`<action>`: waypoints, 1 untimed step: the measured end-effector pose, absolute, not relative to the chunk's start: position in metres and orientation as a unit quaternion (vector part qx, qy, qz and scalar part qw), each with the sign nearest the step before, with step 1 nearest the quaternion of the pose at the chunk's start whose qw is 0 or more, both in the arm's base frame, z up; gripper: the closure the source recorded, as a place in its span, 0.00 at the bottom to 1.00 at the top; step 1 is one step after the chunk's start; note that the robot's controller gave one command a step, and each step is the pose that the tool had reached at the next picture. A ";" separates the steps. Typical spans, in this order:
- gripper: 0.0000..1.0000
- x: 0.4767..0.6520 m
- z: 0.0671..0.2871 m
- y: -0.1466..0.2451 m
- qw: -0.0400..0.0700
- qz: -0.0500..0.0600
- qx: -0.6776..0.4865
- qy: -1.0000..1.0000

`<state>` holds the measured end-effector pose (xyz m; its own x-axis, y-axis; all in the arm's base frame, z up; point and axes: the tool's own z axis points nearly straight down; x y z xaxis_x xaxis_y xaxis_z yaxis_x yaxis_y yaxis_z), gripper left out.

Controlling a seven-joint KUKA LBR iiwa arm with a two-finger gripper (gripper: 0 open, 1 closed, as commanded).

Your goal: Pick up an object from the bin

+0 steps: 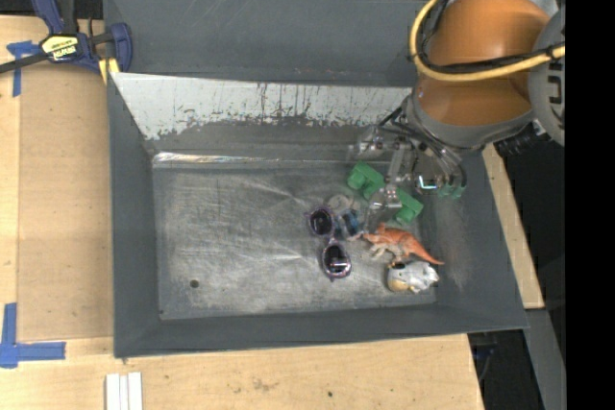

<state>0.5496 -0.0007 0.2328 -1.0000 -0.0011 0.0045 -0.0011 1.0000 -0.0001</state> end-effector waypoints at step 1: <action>0.00 0.551 0.237 -0.001 -0.002 0.000 0.001 -1.000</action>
Offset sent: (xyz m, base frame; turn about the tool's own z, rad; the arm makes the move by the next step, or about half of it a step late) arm -0.0079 -0.0022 -0.0942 0.1757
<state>0.5511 -0.0007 0.2369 -1.0000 -0.0011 -0.0036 -0.0011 1.0000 -0.0001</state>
